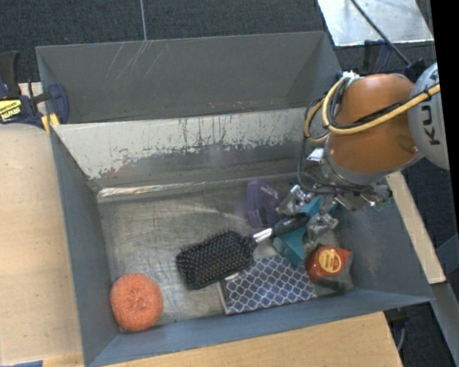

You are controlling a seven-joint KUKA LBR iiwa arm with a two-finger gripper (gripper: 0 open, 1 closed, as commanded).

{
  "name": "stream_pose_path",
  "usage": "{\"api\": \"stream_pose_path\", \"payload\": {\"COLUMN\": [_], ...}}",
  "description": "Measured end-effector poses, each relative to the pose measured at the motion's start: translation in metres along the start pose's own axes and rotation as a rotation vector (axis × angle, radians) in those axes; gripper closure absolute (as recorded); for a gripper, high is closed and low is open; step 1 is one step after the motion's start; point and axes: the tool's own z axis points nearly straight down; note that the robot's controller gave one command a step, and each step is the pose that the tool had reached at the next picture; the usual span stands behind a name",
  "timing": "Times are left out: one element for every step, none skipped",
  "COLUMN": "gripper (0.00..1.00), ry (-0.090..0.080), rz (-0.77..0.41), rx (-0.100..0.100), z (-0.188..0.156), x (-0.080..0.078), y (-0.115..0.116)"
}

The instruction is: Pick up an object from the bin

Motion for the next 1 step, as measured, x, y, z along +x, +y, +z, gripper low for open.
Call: {"api": "stream_pose_path", "payload": {"gripper": [0.0], "ry": [0.0], "rz": [0.0], "rx": [0.0], "z": [0.0], "x": [0.0], "y": [0.0]}}
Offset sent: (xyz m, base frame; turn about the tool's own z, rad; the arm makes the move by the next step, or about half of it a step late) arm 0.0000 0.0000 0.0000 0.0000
